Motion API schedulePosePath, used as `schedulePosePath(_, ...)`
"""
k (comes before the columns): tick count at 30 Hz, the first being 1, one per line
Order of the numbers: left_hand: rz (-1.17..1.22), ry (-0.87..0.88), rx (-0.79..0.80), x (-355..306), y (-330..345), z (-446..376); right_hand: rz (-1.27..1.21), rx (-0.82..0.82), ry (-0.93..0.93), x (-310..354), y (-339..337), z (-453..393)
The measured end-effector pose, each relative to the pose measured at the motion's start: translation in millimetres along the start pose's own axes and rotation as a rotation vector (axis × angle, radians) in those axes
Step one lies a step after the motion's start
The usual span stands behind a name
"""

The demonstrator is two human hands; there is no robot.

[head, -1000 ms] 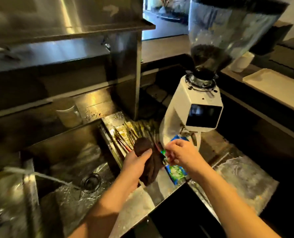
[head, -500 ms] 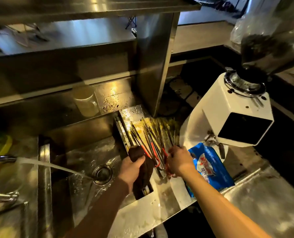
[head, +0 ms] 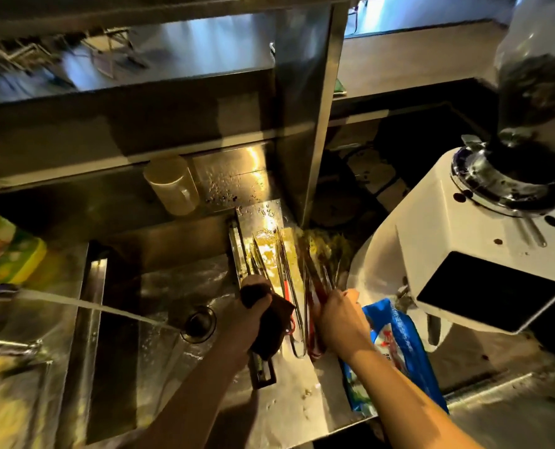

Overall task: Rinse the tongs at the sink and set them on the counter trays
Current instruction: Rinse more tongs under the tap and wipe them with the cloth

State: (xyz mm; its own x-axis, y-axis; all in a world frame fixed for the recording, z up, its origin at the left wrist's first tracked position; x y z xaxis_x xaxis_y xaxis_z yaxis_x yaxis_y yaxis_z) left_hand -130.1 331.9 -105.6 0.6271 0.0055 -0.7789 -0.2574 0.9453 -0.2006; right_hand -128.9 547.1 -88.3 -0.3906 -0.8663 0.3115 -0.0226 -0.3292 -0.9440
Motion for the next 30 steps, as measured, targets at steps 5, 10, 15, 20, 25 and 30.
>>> schedulePosePath(5,0.181,0.012,0.089,-16.3,-11.5,7.9,0.056,-0.013,-0.088,7.0,-33.3,2.7)
schedulePosePath(10,0.256,0.076,0.030,-21.1,-64.3,-3.8,-0.005,0.053,-0.051,36.4,-57.2,26.9)
schedulePosePath(15,0.379,-0.006,-0.109,-4.5,-148.1,-19.8,-0.375,0.276,-0.112,116.8,-42.4,64.3)
schedulePosePath(20,0.703,-0.004,-0.059,-9.9,-212.4,-38.0,-0.709,0.690,0.017,196.2,1.6,119.5)
schedulePosePath(25,0.745,-0.064,-0.072,0.8,-265.7,-65.4,-0.711,0.799,0.086,248.0,43.5,154.4)
schedulePosePath(30,0.758,-0.231,-0.195,17.9,-289.8,-93.8,-0.694,0.832,0.045,288.3,64.3,170.6)
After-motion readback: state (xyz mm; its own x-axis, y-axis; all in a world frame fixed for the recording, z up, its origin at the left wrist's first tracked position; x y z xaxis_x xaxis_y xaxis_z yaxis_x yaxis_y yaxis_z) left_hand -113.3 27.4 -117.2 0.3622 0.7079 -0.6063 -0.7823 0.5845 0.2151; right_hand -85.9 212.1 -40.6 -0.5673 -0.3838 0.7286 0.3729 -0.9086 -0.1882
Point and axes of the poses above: each hand's wrist, its own z-axis away from the middle knuckle, its own y-axis out of the palm, x = y × z, the point moved 10 cm from there along -z, towards the middle knuckle, and after that the axes turned 13 degrees about -x, right-handed, at the moved point
